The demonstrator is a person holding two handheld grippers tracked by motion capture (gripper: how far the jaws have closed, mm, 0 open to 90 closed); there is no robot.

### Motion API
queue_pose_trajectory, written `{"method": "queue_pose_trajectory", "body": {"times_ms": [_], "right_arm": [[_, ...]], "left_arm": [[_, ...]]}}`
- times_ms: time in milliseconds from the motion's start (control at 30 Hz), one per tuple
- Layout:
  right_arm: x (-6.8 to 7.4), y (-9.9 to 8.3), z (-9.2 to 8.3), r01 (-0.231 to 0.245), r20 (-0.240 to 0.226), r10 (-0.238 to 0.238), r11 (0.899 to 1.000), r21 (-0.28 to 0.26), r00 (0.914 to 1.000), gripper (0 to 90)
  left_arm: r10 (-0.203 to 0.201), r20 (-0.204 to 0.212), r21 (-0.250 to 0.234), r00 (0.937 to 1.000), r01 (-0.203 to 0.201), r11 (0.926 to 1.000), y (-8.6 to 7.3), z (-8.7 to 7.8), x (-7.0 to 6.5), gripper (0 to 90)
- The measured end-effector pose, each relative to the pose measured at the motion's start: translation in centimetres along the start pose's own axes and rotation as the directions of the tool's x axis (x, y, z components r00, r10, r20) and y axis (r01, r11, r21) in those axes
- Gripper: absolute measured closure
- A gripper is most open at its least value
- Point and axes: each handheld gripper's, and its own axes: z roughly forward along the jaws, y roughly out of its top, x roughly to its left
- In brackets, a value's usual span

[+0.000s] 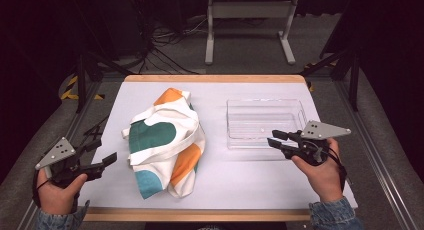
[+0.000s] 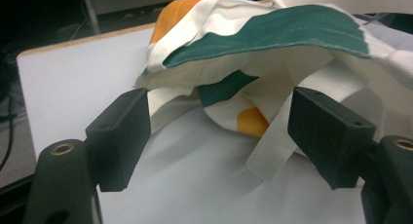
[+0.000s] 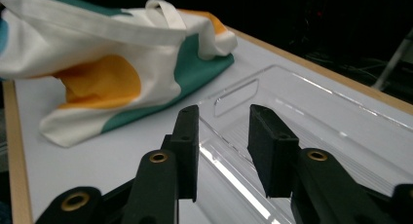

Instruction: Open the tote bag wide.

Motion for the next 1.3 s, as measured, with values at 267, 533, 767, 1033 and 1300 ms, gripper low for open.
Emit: {"method": "queue_pose_trajectory", "body": {"times_ms": [267,533,767,1033,1300], "right_arm": [[-0.4,-0.2,-0.4,-0.019,0.006,0.019,0.998,-0.058,0.9998,59.7],[0.0,0.3,0.4,-0.088,-0.026,0.086,0.991,-0.098,0.996,51.8],[1.3,1.7,1.9,-0.082,-0.039,0.078,0.99,-0.114,0.9962,47.9],[3.0,3.7,4.9,-0.044,-0.11,0.039,0.998,-0.045,0.9932,38.8],[4.5,5.4,8.0,-0.02,-0.193,0.011,0.999,-0.043,0.9811,31.1]], "left_arm": [[0.008,0.023,-0.027,0.9997,-0.008,0.9996,0.2,0.0,0.0,24.1],[-0.007,0.027,-0.032,0.9996,0.008,0.9994,-0.1,0.1,-0.1,22.7],[-0.01,0.012,-0.024,0.9999,0.01,0.9997,-0.4,0.1,-0.3,22.3],[0.003,0.015,-0.008,0.9999,-0.002,1.0,-0.9,0.6,-0.4,21.3],[-0.001,0.024,0.0,0.9997,0.001,1.0,-1.0,0.7,-0.5,21.4]]}}
